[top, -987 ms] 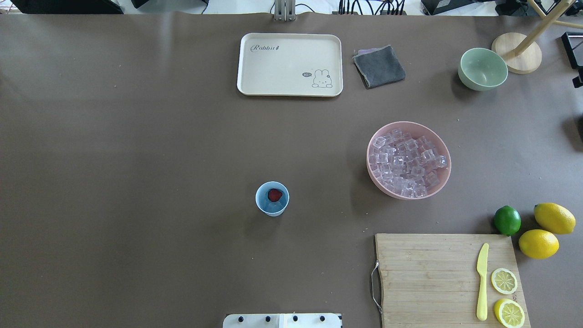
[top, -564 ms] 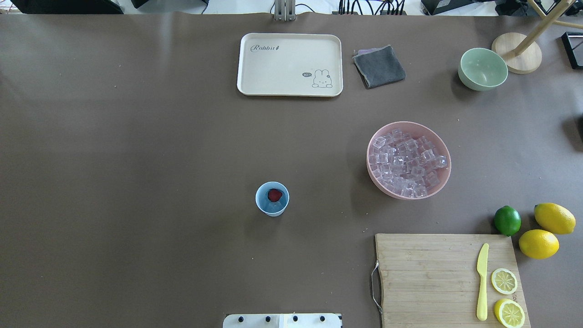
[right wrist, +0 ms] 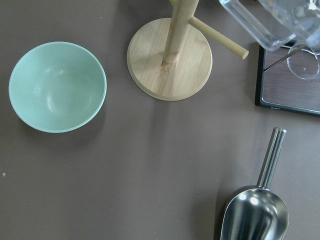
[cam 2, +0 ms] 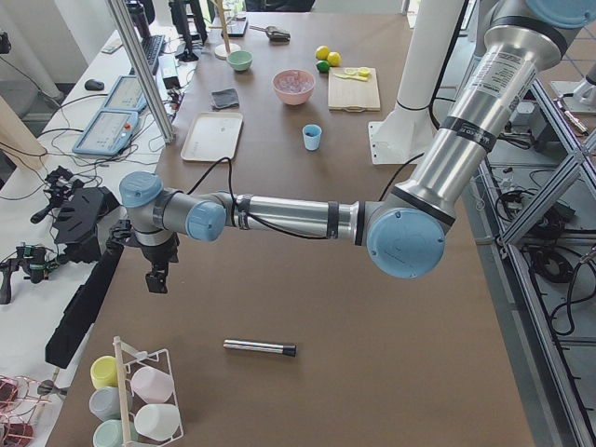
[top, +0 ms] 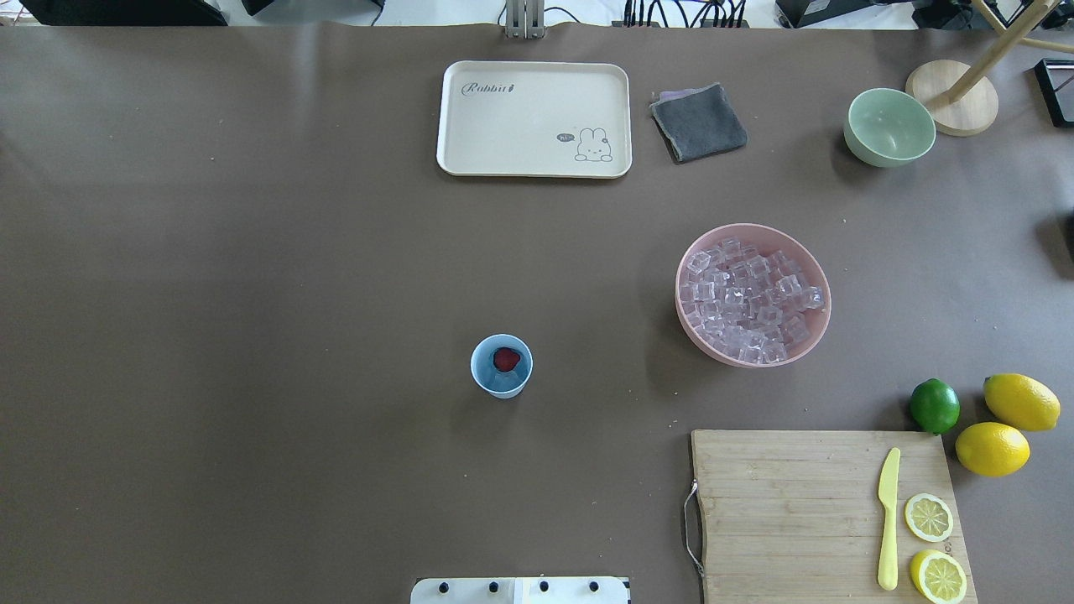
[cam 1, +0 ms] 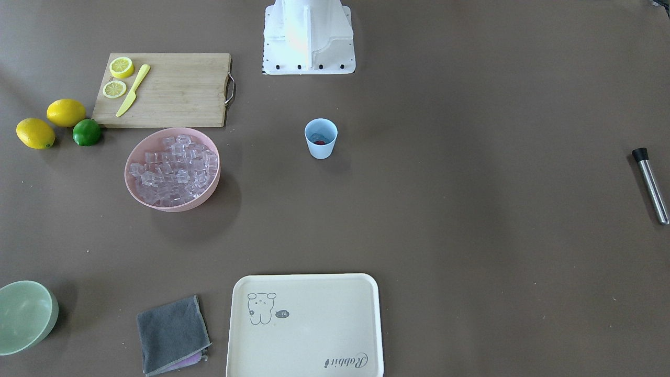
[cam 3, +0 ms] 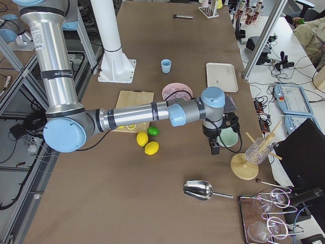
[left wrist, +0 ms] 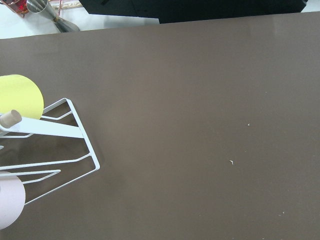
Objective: Mash ice and strawberries in cup
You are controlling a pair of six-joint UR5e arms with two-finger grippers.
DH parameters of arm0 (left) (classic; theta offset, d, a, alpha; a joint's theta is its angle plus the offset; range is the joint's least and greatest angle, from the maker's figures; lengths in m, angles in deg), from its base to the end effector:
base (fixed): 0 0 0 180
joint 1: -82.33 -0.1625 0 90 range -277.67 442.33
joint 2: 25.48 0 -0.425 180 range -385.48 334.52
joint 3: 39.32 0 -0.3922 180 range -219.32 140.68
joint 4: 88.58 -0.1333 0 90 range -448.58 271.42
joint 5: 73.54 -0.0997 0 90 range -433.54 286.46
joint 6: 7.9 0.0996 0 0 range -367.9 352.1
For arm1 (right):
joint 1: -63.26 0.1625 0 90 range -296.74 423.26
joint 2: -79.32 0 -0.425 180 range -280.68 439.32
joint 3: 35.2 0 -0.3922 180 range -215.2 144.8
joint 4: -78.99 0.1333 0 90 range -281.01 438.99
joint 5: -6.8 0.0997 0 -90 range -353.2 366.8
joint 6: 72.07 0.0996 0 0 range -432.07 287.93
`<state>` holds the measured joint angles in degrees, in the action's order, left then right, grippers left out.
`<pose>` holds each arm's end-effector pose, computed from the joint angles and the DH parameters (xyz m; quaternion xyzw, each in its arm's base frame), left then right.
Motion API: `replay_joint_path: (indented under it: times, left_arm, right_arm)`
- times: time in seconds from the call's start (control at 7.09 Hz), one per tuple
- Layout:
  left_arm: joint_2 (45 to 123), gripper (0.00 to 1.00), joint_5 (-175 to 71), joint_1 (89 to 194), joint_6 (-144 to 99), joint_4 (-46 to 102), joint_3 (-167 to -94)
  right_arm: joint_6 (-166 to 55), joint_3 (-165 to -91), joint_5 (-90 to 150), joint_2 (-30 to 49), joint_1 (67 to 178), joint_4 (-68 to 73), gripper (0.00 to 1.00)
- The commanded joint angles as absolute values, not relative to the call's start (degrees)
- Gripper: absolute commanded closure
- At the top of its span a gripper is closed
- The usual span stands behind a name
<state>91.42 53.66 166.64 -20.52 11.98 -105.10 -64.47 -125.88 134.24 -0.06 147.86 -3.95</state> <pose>-0.0034 -0.7031 0.5776 0.0575 0.3302 -0.0202 0.9420 0.0176 -0.5867 0.5470 0.1143 -0.3319 -0.0332 0.9358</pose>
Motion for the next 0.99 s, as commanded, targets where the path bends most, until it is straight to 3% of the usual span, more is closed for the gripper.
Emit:
replay_joint_path:
  times: [0.0,0.85]
  left_arm:
    - [90.10,0.02,53.81,167.41,-20.73,11.88,-105.06]
    - [91.07,0.02,58.03,169.16,-20.64,8.54,-106.82]
  right_arm:
    - [-64.07,-124.15,134.33,1.10,147.55,-3.89,0.00]
    - [-63.89,-124.32,134.24,1.19,146.24,-3.63,0.00]
